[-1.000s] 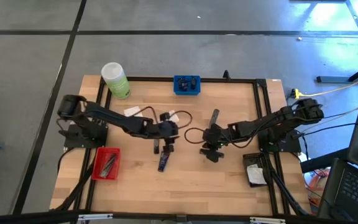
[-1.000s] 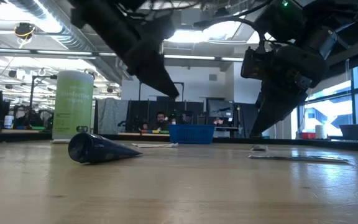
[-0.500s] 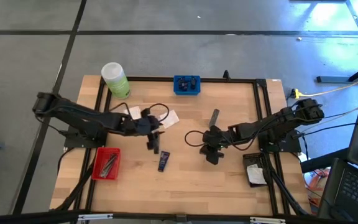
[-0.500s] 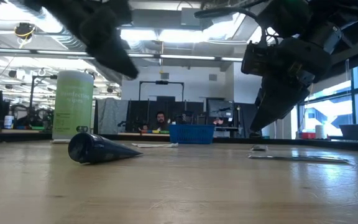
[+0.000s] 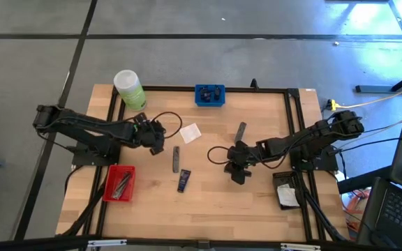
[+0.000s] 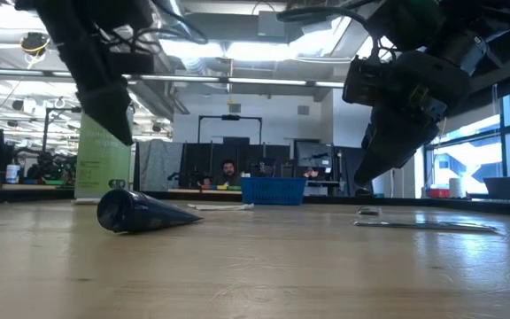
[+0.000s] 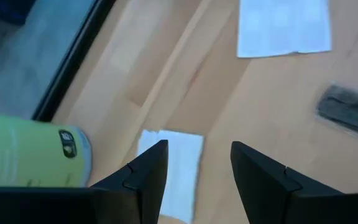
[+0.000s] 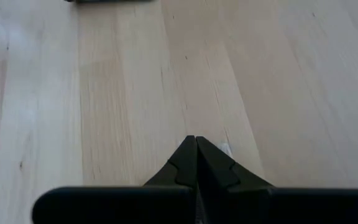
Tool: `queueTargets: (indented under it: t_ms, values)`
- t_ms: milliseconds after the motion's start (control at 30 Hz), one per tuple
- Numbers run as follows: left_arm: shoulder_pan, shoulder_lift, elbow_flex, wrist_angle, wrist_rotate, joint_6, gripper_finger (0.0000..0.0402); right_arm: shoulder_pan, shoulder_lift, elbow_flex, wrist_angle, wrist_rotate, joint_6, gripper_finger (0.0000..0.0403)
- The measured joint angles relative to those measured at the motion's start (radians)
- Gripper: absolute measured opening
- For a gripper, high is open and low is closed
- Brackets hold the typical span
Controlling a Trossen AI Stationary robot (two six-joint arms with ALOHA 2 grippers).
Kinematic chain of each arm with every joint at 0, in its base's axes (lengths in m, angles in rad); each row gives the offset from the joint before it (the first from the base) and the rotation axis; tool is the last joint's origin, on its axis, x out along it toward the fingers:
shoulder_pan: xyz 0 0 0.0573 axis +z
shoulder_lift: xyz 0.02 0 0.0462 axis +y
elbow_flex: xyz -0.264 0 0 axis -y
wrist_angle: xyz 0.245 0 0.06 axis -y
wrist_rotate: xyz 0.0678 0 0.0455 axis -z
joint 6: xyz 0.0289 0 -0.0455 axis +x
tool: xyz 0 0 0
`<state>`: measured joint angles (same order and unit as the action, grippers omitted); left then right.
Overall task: Pick & Place Travel size toiletries
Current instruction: Put the white bandage pad into the black basket
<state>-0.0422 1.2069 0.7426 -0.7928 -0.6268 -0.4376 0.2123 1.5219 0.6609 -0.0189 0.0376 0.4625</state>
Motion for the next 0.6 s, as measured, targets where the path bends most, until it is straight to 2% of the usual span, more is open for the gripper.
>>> queueTargets:
  t_ms: [167,367,600]
  values:
    - [0.106,0.021,0.000,0.008,0.096,0.121,0.0169,0.000,0.000,0.000,0.004,0.000,0.000,0.0005]
    - [0.238,0.075,0.000,0.006,0.254,0.276,0.0144,0.000,0.000,0.000,0.012,-0.002,0.000,0.0005]
    - [0.343,0.164,0.000,0.014,0.315,0.412,0.0128,0.000,0.000,0.000,0.019,-0.006,-0.001,0.0005]
